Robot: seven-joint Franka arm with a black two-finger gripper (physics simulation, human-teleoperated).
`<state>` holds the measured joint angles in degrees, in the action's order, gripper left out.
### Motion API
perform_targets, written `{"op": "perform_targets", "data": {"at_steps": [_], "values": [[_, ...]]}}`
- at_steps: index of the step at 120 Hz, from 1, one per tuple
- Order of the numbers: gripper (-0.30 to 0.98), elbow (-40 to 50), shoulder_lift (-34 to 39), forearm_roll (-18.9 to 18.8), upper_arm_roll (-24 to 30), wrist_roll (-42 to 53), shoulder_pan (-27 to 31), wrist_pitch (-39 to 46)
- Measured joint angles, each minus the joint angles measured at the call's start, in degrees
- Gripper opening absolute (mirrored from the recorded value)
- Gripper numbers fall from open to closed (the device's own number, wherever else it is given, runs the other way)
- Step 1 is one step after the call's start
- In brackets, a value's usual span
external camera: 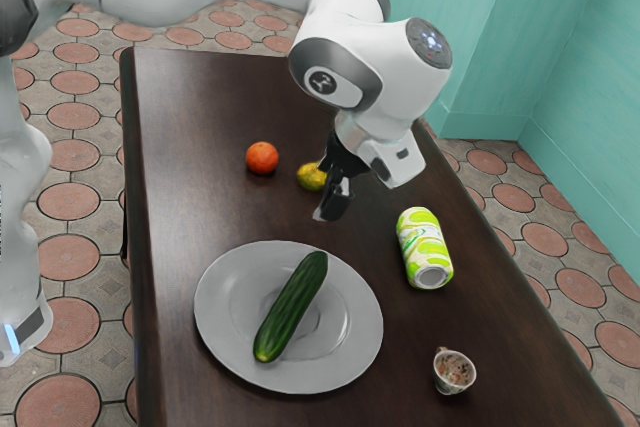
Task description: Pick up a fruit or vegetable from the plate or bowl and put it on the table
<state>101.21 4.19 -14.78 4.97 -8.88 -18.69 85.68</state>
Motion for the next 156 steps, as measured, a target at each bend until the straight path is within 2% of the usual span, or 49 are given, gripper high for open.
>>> {"op": "perform_targets", "data": {"at_steps": [10, 24, 34, 44, 56, 70, 81, 96, 109, 130, 156], "values": [[0.69, -0.2, 0.2, 0.0, -0.3, 0.3, 1.8, 4.5], [0.69, 0.6, 0.1, 2.9, -0.6, -3.4, 1.1, 9.9], [0.69, 1.1, 0.0, 5.7, 0.1, -13.2, -1.1, 9.8], [0.69, 1.8, 0.0, 11.3, -1.5, -24.3, -4.7, 8.8], [0.69, 2.6, 0.1, 16.0, -2.2, -36.6, -3.7, 8.0], [0.69, 5.6, 1.2, 18.2, -3.2, -48.0, -3.0, 7.9], [0.69, 11.5, 4.2, 17.3, -3.6, -54.7, -4.2, 10.0], [0.69, 17.2, 6.1, 12.5, -3.6, -61.3, -7.1, 14.9], [0.69, 19.3, 6.4, 10.3, -3.6, -65.9, -7.4, 19.6], [0.69, 21.5, 6.7, 9.4, -3.6, -73.0, -8.7, 26.0], [0.69, 25.8, 8.9, 10.2, -3.8, -79.4, -8.7, 29.2]]}}
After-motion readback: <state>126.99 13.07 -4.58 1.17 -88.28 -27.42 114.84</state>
